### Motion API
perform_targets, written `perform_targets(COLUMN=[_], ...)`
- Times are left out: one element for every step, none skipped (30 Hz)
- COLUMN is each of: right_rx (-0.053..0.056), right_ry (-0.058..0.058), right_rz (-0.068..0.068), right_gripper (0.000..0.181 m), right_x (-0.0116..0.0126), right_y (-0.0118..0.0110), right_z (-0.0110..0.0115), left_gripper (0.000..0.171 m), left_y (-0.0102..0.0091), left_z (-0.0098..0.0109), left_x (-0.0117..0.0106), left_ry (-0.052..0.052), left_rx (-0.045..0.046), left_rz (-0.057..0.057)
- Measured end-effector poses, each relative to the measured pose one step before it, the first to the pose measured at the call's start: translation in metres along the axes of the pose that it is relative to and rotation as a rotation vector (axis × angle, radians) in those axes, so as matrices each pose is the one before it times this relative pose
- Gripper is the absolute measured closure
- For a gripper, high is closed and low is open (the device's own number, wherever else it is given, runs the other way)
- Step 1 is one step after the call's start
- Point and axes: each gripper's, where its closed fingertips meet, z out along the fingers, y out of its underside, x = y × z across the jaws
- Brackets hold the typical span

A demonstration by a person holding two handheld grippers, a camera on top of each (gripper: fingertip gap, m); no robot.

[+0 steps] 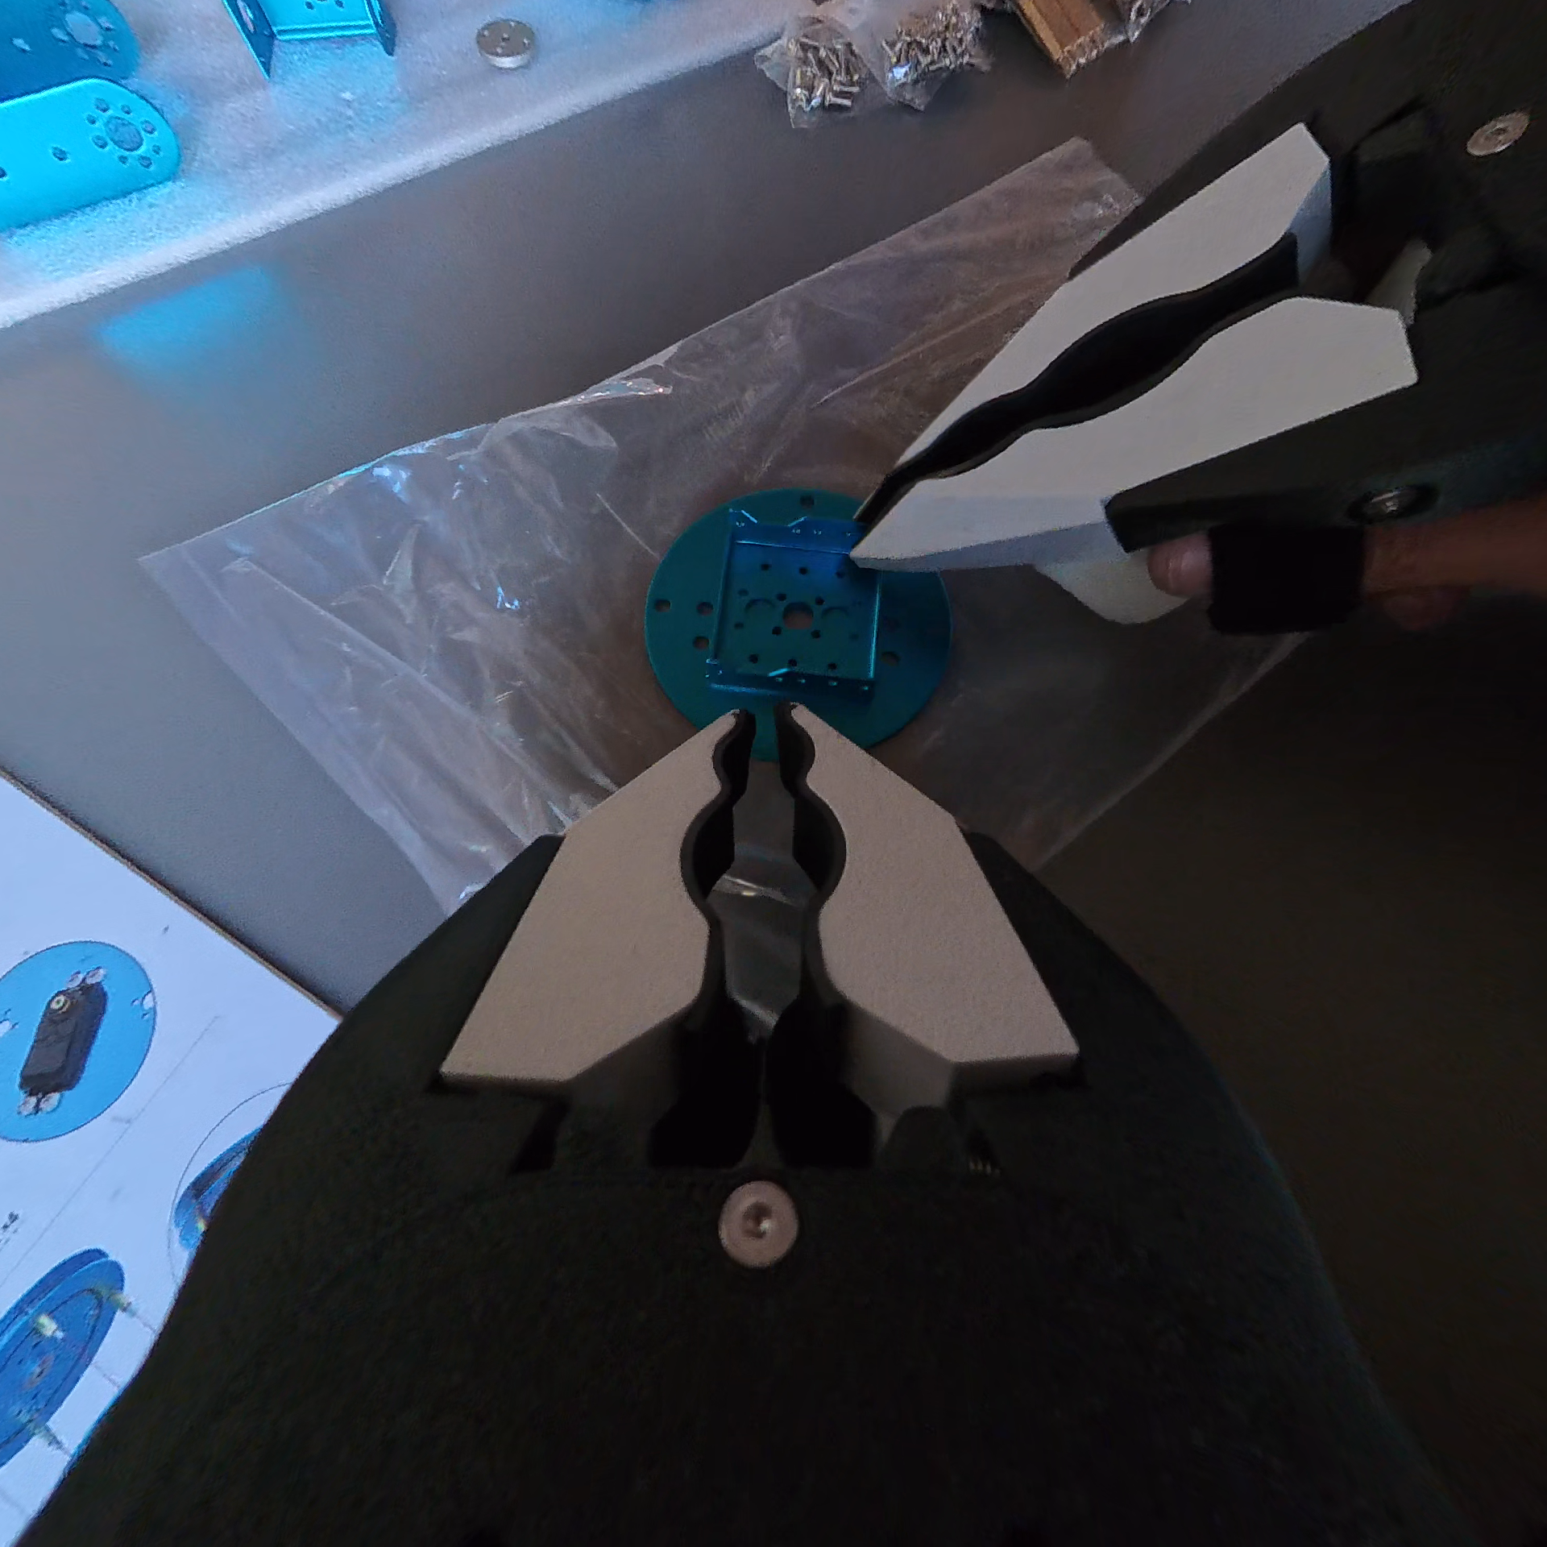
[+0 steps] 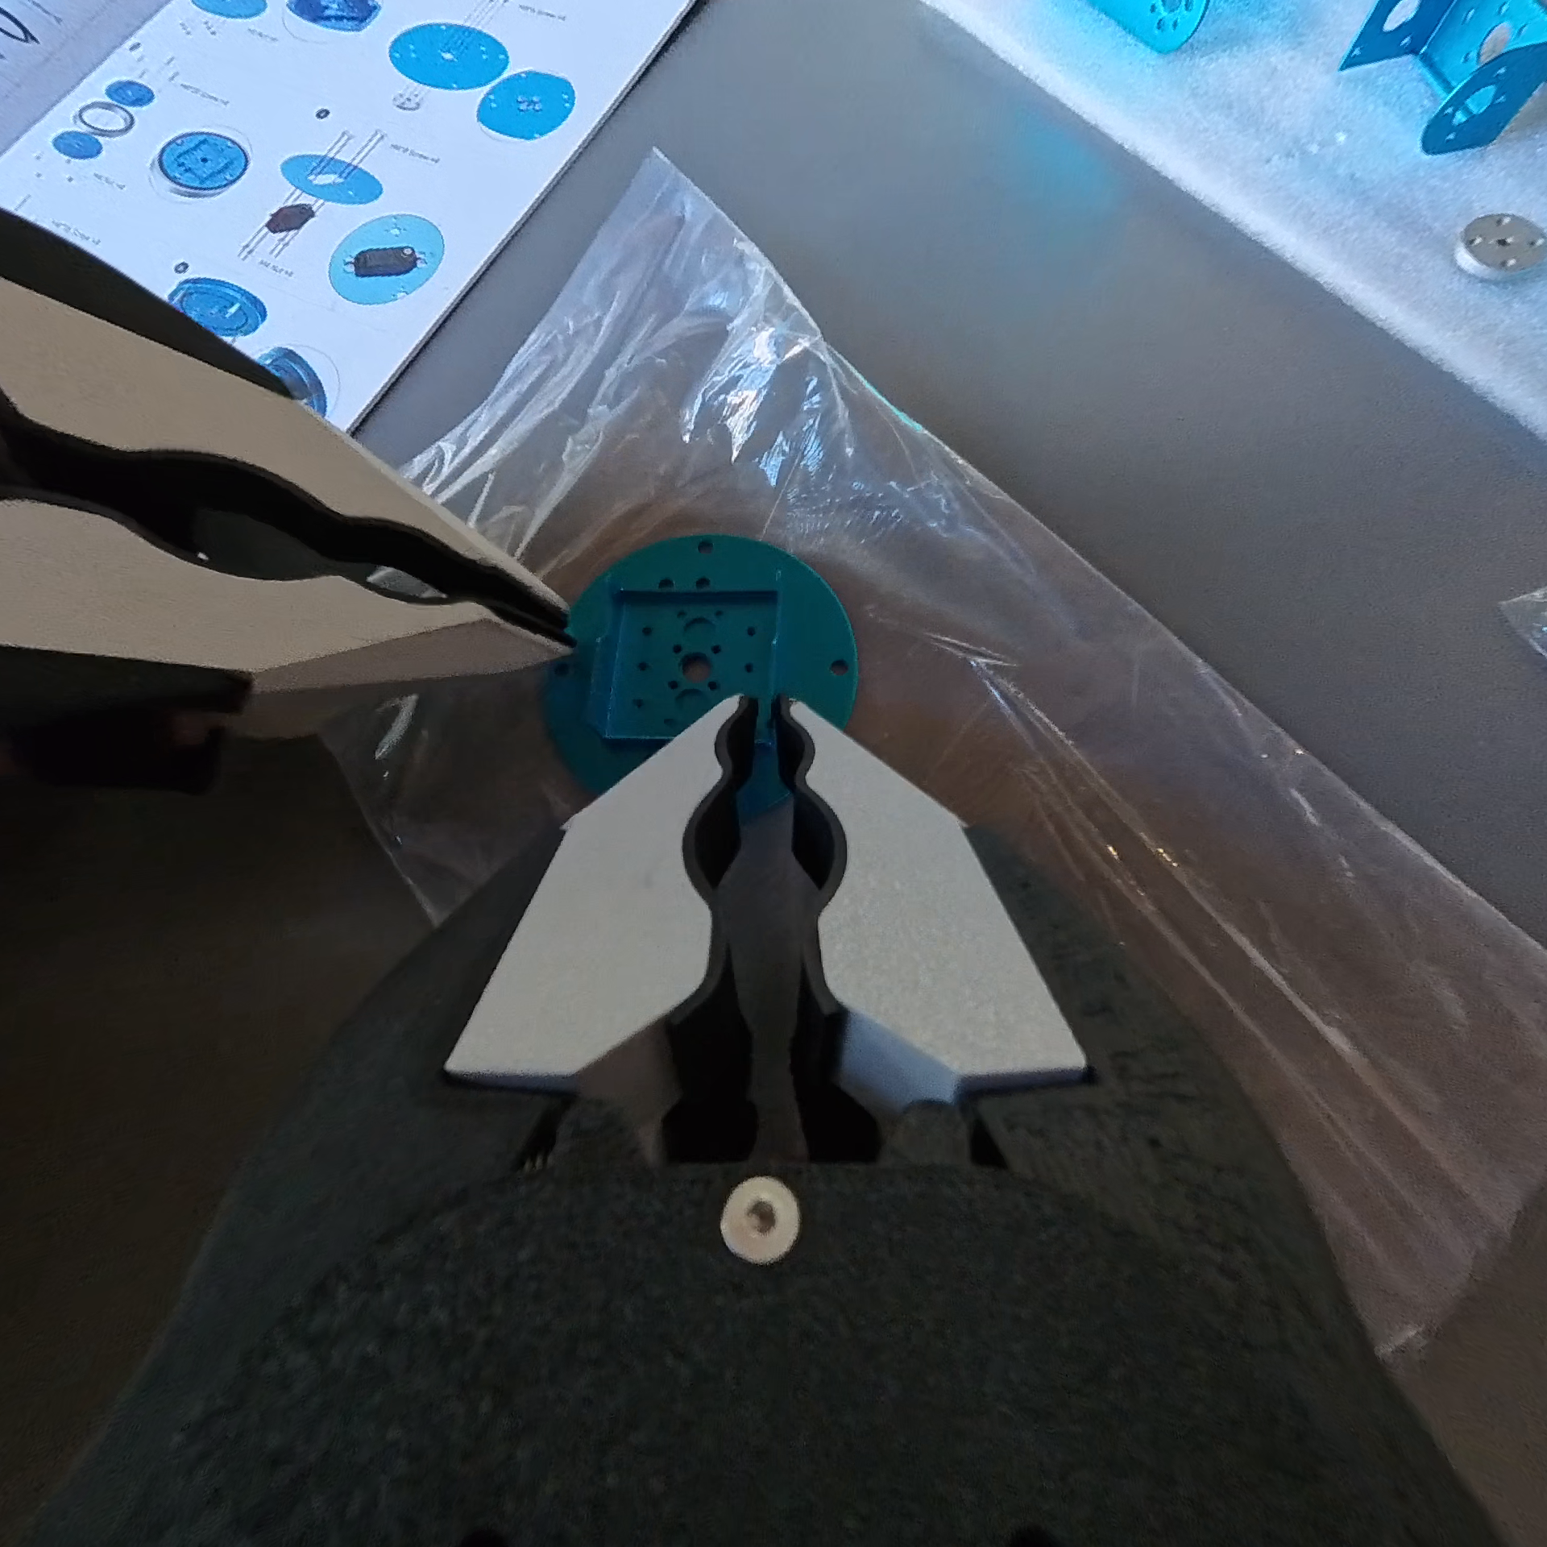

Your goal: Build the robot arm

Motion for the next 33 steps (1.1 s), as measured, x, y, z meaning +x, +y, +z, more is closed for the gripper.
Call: perform_targets(right_rx=[-0.0036, -0.0008, 0.0009, 0.0088, 0.0077, -0.0017, -0.0039, 0.0022, 0.0009, -0.0054, -0.0056, -0.0026, 0.0004, -0.0006, -0.0037, -0.0040, 0.0005, 0.0034, 0.0011, 0.0002, 0.0030, 0.0014, -0.0013, -0.0002, -0.0002, -0.0005, 0.0014, 0.0013, -0.0013, -0.0014, -0.0011, -0.0002, 0.0013], right_ry=[-0.0036, -0.0034, 0.0021, 0.0044, 0.0010, -0.0021, -0.0036, 0.0009, 0.0030, 0.0053, 0.0014, -0.0017, -0.0022, 0.0022, 0.0037, -0.0013, -0.0052, -0.0058, -0.0017, 0.0038, 0.0015, -0.0014, -0.0003, 0.0017, 0.0013, 0.0004, -0.0031, -0.0033, -0.0004, 0.0000, -0.0006, 0.0006, 0.0005], right_rz=[0.0016, 0.0003, 0.0010, 0.0001, 0.0006, 0.0036, 0.0033, -0.0002, -0.0054, -0.0046, -0.0017, 0.0005, 0.0007, 0.0002, -0.0011, 0.0012, 0.0050, 0.0039, -0.0004, -0.0025, -0.0028, -0.0003, 0.0004, -0.0006, -0.0003, 0.0026, 0.0028, 0.0018, 0.0000, -0.0021, -0.0017, -0.0006, -0.0010], right_gripper=[0.177, 0.177, 0.177, 0.177, 0.177, 0.177, 0.177, 0.177, 0.178, 0.178, 0.178, 0.178, 0.178, 0.178, 0.179, 0.179, 0.179, 0.179, 0.179, 0.179, 0.179, 0.180, 0.180, 0.179, 0.179, 0.179, 0.179, 0.179, 0.179, 0.179, 0.179, 0.179, 0.179], right_x=[-0.00045, -0.00048, 0.00035, 0.00105, 0.00063, 0.00012, -0.00038, -0.00006, 0.00017, 0.00048, 0.00010, -0.00027, -0.00033, 0.00039, 0.00096, 0.00016, -0.00057, -0.00094, -0.00042, 0.00020, 0.00002, -0.00049, -0.00001, 0.00044, 0.00050, 0.00046, -0.00008, -0.00045, -0.00013, -0.00035, -0.00039, -0.00015, -0.00014], right_y=[0.00069, 0.00028, -0.00025, -0.00159, -0.00144, -0.00016, 0.00052, -0.00021, -0.00002, 0.00066, 0.00076, 0.00046, 0.00015, 0.00032, 0.00062, 0.00062, -0.00001, -0.00046, -0.00016, -0.00015, -0.00070, -0.00038, 0.00014, 0.00019, 0.00009, 0.00017, -0.00032, -0.00019, 0.00014, 0.00020, 0.00019, 0.00005, -0.00021], right_z=[0.00011, -0.00010, -0.00058, -0.00104, -0.00082, -0.00020, 0.00001, -0.00025, 0.00018, 0.00059, 0.00076, 0.00064, 0.00040, 0.00044, 0.00050, 0.00037, 0.00005, -0.00011, -0.00004, -0.00023, -0.00034, -0.00027, -0.00021, -0.00023, -0.00012, -0.00008, -0.00014, -0.00008, -0.00004, 0.00013, 0.00010, -0.00001, -0.00014], left_gripper=[0.167, 0.167, 0.167, 0.167, 0.167, 0.167, 0.167, 0.167, 0.167, 0.166, 0.166, 0.166, 0.166, 0.166, 0.166, 0.166, 0.166, 0.166, 0.166, 0.166, 0.166, 0.165, 0.165, 0.165, 0.165, 0.165, 0.165, 0.165, 0.165, 0.165, 0.165, 0.165, 0.165], left_y=[-0.00014, -0.00045, -0.00049, -0.00038, -0.00015, 0.00022, 0.00062, 0.00043, 0.00003, -0.00029, -0.00047, -0.00020, -0.00013, -0.00029, -0.00027, -0.00003, 0.00013, -0.00007, -0.00008, -0.00001, 0.00018, 0.00037, 0.00034, 0.00025, -0.00004, -0.00003, -0.00008, -0.00013, -0.00015, -0.00013, -0.00015, -0.00019, -0.00017], left_z=[0.00089, 0.00030, -0.00005, -0.00017, -0.00021, -0.00034, -0.00015, 0.00032, 0.00099, 0.00127, 0.00144, 0.00129, 0.00067, 0.00018, -0.00018, -0.00038, -0.00041, -0.00030, -0.00036, -0.00015, 0.00011, 0.00034, 0.00037, 0.00022, -0.00003, -0.00007, -0.00021, -0.00034, -0.00030, -0.00032, -0.00011, -0.00016, 0.00005], left_x=[0.00041, 0.00070, 0.00113, 0.00127, 0.00093, -0.00002, -0.00069, -0.00015, 0.00103, 0.00202, 0.00232, 0.00125, 0.00008, -0.00045, -0.00094, -0.00110, -0.00059, 0.00022, 0.00048, 0.00081, 0.00106, 0.00063, 0.00024, 0.00048, 0.00052, 0.00049, 0.00038, 0.00050, 0.00067, 0.00087, 0.00093, 0.00105, 0.00055], left_ry=[0.0004, 0.0035, 0.0066, 0.0076, 0.0055, -0.0004, -0.0037, 0.0002, 0.0078, 0.0141, 0.0147, 0.0062, -0.0026, -0.0058, -0.0079, -0.0079, -0.0028, 0.0022, 0.0032, 0.0039, 0.0039, 0.0002, -0.0015, 0.0002, 0.0014, 0.0014, 0.0006, 0.0015, 0.0019, 0.0018, 0.0024, 0.0017, -0.0009], left_rx=[-0.00404, -0.00084, 0.00000, -0.00012, -0.00090, -0.00080, 0.00038, 0.00080, 0.00027, -0.00065, -0.00149, -0.00262, -0.00295, -0.00089, 0.00065, -0.00040, -0.00074, 0.00070, 0.00141, 0.00019, -0.00133, -0.00258, -0.00270, -0.00165, -0.00054, -0.00028, 0.00017, 0.00064, 0.00047, 0.00066, 0.00040, 0.00016, 0.00072], left_rz=[0.0016, -0.0002, -0.0031, -0.0048, -0.0033, -0.0004, 0.0006, -0.0018, -0.0058, -0.0077, -0.0058, -0.0018, 0.0031, 0.0050, 0.0029, 0.0012, 0.0010, -0.0004, -0.0021, -0.0015, 0.0004, 0.0021, 0.0031, 0.0024, 0.0006, -0.0002, 0.0001, 0.0003, -0.0003, -0.0002, 0.0009, 0.0019, 0.0025])
